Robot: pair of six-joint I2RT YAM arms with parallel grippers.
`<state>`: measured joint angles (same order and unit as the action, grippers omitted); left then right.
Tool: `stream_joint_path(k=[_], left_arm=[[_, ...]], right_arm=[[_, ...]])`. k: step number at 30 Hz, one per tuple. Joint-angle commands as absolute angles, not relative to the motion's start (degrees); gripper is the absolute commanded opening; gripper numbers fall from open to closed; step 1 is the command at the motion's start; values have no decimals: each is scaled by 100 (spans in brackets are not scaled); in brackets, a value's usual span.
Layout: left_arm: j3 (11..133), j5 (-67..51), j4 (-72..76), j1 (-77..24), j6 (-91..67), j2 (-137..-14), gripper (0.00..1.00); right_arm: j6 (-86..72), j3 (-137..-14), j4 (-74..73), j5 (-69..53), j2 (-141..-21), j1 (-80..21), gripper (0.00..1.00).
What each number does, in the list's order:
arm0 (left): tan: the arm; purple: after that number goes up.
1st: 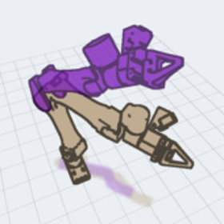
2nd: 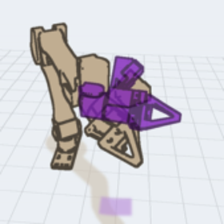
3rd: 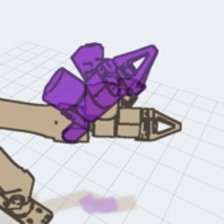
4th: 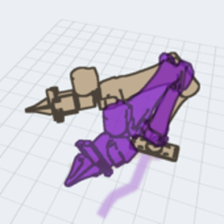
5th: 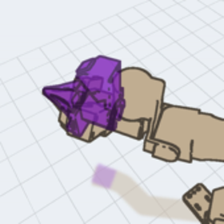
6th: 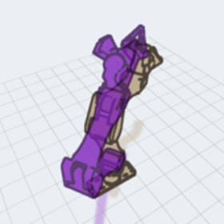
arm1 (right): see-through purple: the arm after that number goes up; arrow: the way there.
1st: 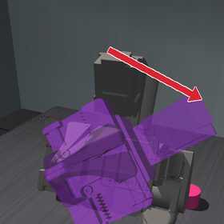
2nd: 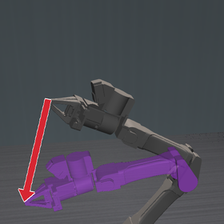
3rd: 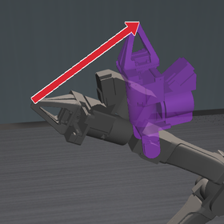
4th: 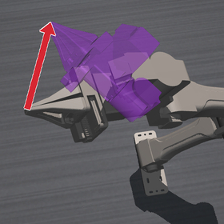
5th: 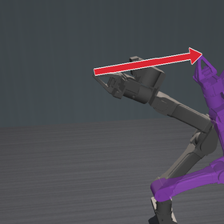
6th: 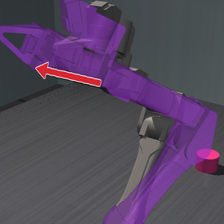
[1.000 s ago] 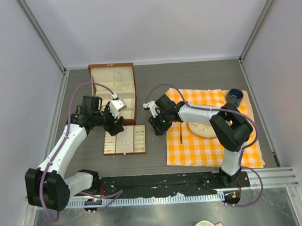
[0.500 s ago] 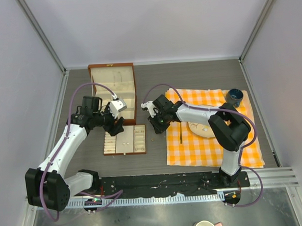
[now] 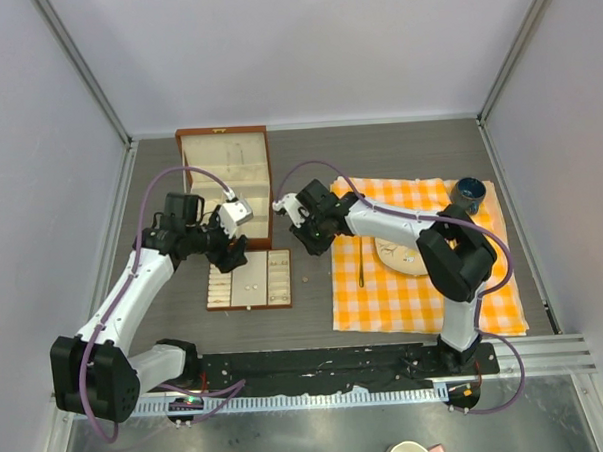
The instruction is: Organize the mixed jewelry
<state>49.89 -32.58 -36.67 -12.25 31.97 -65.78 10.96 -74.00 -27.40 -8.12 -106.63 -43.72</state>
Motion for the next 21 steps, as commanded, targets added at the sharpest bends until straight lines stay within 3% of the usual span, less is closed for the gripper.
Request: stream_joint_path(k=[1,21], left_arm=[[4948,-3261,-3568,-1195,3287,-6539,70],[4852,-3225,-3551,-1195,3348,-6548,70]], right_arm=[[1581,-7796,-3260,-589,-10819,-4456,22],[2821,-7901,-3761,-334,-11021,-4737,26]])
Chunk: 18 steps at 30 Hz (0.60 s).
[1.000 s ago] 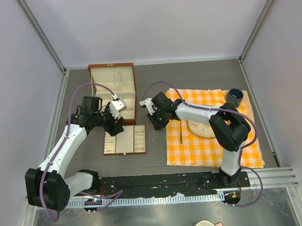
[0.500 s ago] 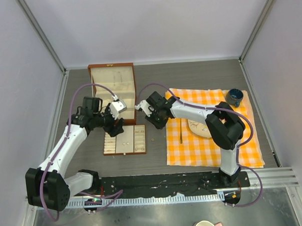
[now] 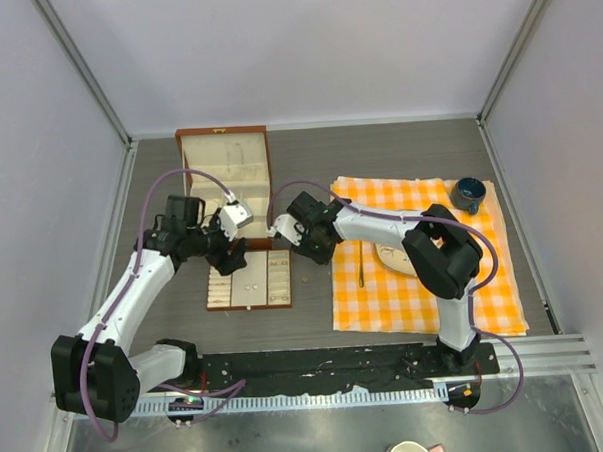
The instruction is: Organize the mixed jewelry
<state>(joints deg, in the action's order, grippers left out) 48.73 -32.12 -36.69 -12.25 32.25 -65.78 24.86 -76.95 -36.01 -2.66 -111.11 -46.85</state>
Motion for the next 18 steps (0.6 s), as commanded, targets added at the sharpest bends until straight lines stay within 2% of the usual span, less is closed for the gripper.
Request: stream_joint_path(k=[1,10,18], left_arm=[[4843,-3217,-3542,-1204,3357,-6557,70],[4781,-3191,-3498,-1195,3384,-6539,70],[4746,-3173,-3533,-1195,3436,-6495,70]], right_arm=[[2873,-7919,-3788,-351,-11021,-4781,28],[3348,-7971,-3850,-264,-10934,-4922,39],[3331,-8068,-3920,-220,-10653,-4939,41]])
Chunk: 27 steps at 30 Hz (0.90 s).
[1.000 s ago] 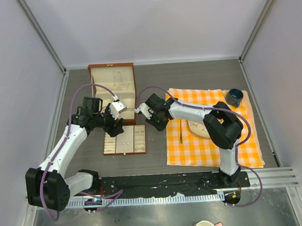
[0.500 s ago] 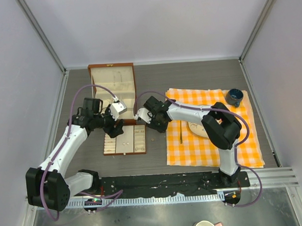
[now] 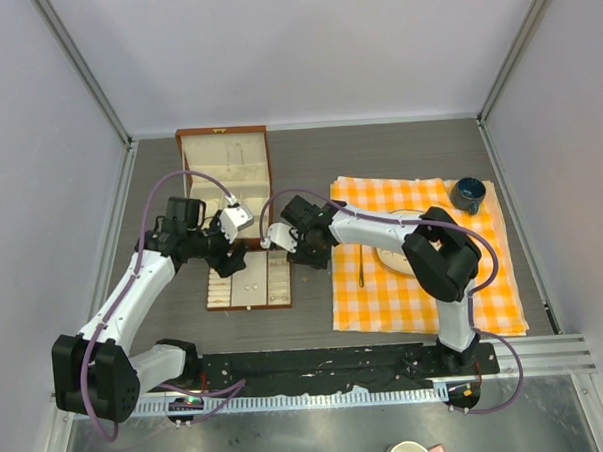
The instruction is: Organize the mixed jewelry
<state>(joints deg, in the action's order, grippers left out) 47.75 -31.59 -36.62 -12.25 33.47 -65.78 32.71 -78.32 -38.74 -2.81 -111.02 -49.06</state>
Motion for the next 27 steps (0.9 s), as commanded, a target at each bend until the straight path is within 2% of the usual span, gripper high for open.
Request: stream_joint_path(k=[1,14,27], left_arm=[[4737,-3173,-3525,-1195,3454,-6486,70],[4685,-3199,-3498,-1195,3472,-6451,70],[4614,-3261,-3393,-1204,3393,-6504,70]], right_arm=[[3296,-8060,-3929,-220,-10618,-4931,41],[2506,-7884,-3902,-632,-10266,-4545,42],[1846,-6997,-3068,-896,-10099,-4421,42]])
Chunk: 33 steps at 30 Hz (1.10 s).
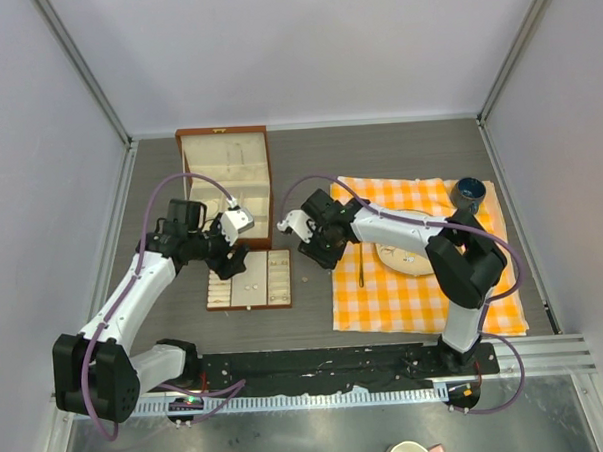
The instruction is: Organize the mixed jewelry
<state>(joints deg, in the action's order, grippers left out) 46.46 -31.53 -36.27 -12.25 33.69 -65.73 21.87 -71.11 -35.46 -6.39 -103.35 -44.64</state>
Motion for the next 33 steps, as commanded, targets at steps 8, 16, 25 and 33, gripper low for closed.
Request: stream_joint_path(k=[8,16,25,33], left_arm=[[4553,-3226,-3366,-1195,3410,-6478,70],[4500,-3208,-3340,-1204,3410,-6469,70],[4456,-3208,-3278,-1204,3410,-6495,70],[4465,-3191,-3270,-1204,3401,-6469,70]], right_arm=[[1556,-6794,-2585,-1072,-10099,-4289,45],[1406,-6592,-2136,-1186,-10143,-4166,47],[1239,-6478,-1960,-1441,-10143,-4148,46],[1239,-6416,-1907,-1415,-10134,-4148,44]])
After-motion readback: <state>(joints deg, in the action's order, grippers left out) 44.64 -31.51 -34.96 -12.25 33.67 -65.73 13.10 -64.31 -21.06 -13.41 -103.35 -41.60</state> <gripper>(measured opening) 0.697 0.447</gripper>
